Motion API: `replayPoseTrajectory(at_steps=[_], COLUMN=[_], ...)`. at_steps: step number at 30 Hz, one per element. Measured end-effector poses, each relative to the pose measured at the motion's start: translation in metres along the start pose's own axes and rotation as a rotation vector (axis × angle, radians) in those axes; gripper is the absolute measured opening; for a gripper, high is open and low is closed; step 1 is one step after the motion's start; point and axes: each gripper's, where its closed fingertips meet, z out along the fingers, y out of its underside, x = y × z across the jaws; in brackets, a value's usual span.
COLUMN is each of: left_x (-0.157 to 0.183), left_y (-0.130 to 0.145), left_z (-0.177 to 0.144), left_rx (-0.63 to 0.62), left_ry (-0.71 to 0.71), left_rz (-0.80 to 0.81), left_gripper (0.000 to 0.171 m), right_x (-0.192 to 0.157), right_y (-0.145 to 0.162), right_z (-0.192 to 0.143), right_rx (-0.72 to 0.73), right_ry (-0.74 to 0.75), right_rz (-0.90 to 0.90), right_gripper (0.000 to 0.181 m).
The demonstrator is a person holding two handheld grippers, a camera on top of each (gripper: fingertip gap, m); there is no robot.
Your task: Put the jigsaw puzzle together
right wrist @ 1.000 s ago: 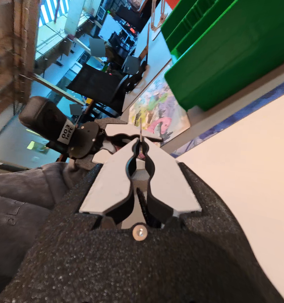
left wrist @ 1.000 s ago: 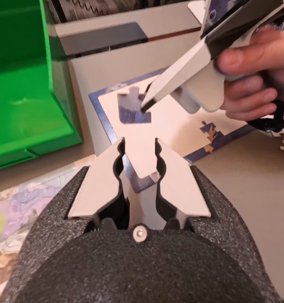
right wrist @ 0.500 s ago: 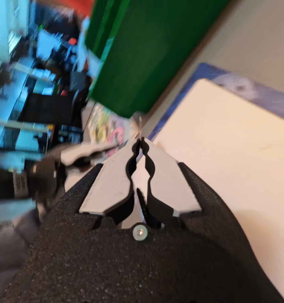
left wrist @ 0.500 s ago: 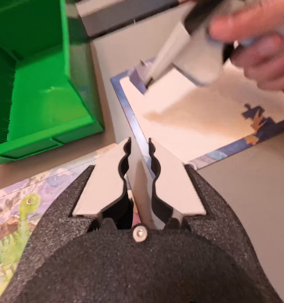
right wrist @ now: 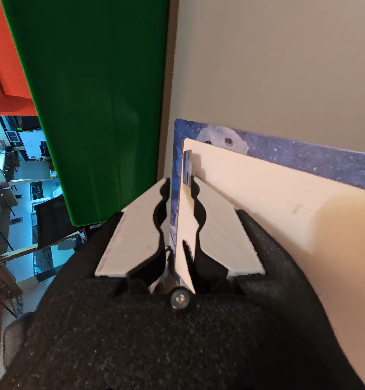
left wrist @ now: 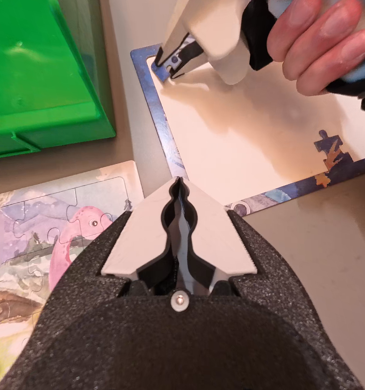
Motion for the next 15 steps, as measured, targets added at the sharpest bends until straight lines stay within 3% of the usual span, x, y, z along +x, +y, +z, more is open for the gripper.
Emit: replayPoseTrajectory(at_steps=[5,9,11,13,15], left_x=[0.0,0.0,0.0,0.0,0.0], left_y=[0.0,0.0,0.0,0.0,0.0], left_z=[0.0,0.0,0.0,0.0,0.0], left_rx=[0.0,0.0,0.001,0.002,0.002], left_ry=[0.016,0.016,0.018,0.018,0.016], left_rz=[-0.006,0.002,0.0,0.0,0.003], left_gripper=[0.0,0.0,0.0,0.0,0.0], right_x=[-0.005,0.014,0.008,0.005,0.007], right_y=[0.007,-0.006,-0.008,-0.002,-0.011], right_z=[-0.015,-0.047,-0.044,-0.029,-0.018], right_rx=[-0.023,-0.002,-0.027,-0.076,-0.033], right_ry=[0.035,0.332,0.343,0.304,0.341], right_rz=[-0.114,-0.524,-0.744,-0.879,-0.956], right_gripper=[0.049,0.034,0.013,0.004,0.0])
